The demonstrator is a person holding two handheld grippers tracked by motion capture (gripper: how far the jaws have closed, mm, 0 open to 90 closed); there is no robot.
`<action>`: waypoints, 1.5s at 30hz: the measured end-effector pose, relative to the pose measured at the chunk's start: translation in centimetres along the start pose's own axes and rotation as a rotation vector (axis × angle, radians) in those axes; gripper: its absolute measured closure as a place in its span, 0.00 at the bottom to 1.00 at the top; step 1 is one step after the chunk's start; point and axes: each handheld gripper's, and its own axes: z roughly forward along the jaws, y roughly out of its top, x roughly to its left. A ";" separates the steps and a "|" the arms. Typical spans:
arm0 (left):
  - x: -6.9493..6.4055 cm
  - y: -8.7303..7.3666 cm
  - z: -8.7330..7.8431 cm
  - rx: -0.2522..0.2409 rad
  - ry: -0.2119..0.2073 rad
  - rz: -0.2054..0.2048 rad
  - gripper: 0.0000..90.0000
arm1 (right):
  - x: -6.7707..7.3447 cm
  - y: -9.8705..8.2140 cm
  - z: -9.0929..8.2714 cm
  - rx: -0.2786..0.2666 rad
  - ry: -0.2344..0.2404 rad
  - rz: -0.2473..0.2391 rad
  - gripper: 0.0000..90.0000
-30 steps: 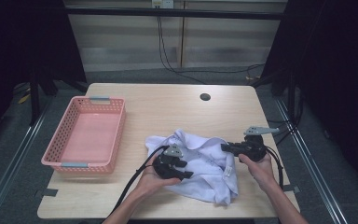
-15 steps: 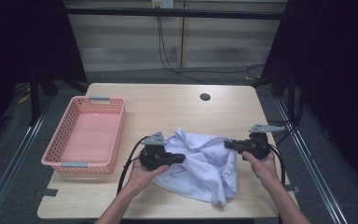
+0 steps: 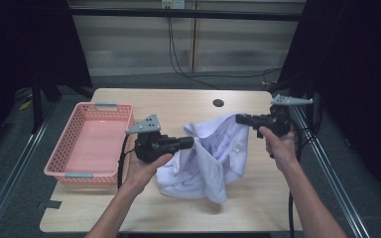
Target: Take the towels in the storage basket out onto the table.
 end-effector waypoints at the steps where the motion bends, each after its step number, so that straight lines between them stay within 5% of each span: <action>1: -0.2 0.5 -0.2 -0.006 0.011 0.013 0.98 | -0.1 1.1 0.0 -0.011 -0.003 -0.003 0.94; 12: -2.1 7.7 -3.5 -0.090 0.062 0.136 0.98 | -2.0 8.6 0.4 -0.053 -0.105 -0.019 0.95; 15: -2.7 8.1 -3.8 -0.095 0.050 0.138 0.98 | -2.5 10.3 0.6 -0.071 -0.131 -0.028 0.95; 17: -2.8 7.4 -3.4 -0.052 0.057 0.131 0.97 | -3.1 10.6 1.1 -0.054 -0.161 -0.042 0.94; 23: -0.3 2.2 -1.8 0.049 0.058 0.044 0.97 | -6.0 6.0 3.6 0.075 -0.280 -0.006 0.55; 29: 1.3 -0.4 -1.4 0.059 0.073 -0.025 0.97 | -6.0 2.4 3.2 0.092 -0.255 0.008 0.46; 32: 1.8 -1.3 -1.3 0.077 0.086 -0.047 0.96 | -4.8 0.3 2.7 0.080 -0.196 0.007 0.47; 38: 2.8 -3.6 -0.1 0.105 0.097 -0.098 0.96 | 0.1 -6.0 1.8 0.125 -0.061 -0.004 0.53; 41: 3.3 -4.4 1.1 0.119 0.095 -0.121 0.96 | 2.4 -8.8 2.0 0.172 0.027 -0.012 0.71; 45: 3.7 -5.2 2.5 0.133 0.101 -0.135 0.95 | 5.0 -11.5 3.0 0.227 0.099 -0.039 0.77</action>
